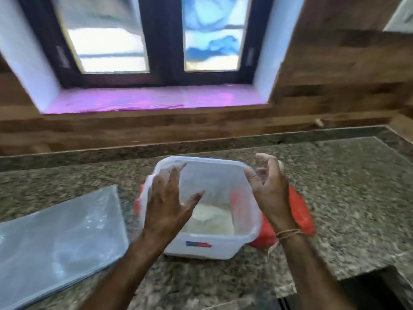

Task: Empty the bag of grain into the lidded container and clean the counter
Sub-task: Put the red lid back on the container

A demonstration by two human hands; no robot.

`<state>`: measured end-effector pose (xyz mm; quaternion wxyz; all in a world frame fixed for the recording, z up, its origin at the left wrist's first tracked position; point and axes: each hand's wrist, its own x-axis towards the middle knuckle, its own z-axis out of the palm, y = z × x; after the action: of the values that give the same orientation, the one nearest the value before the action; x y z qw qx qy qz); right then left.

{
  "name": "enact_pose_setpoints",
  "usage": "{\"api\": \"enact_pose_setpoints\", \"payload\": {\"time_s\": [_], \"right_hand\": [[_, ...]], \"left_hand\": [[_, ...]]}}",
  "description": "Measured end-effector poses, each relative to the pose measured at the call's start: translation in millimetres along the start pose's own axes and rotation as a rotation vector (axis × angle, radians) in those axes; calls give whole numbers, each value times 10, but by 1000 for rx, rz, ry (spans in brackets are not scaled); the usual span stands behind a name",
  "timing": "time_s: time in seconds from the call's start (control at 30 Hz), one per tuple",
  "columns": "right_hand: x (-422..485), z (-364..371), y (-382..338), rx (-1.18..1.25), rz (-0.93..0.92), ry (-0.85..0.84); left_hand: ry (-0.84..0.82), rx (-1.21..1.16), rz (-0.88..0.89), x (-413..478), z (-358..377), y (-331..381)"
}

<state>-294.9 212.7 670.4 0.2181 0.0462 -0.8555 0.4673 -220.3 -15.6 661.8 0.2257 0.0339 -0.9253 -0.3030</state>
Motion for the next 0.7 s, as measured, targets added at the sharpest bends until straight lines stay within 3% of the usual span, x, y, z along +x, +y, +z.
{"api": "enact_pose_setpoints", "payload": {"time_s": [0.1,0.27,0.37,0.47,0.6,0.7], "right_hand": [[248,-465,1041,-175,195,11],[157,-779,2219,-423,578,-281],[122,-820,2660,-474,745,-394],[110,-786,2855,-452,794,-436],[214,-799,2901,-437,817,-355],[290,-851,2979,-156,898,-234]], "left_hand": [[-218,3,93,-31,753,658],[-507,97,149,-108,1459,1282],[-463,193,82,-37,1604,1453],[-408,262,7,37,1711,1543],[-371,341,-101,122,1773,1586],[-364,361,-177,191,1776,1638]]}}
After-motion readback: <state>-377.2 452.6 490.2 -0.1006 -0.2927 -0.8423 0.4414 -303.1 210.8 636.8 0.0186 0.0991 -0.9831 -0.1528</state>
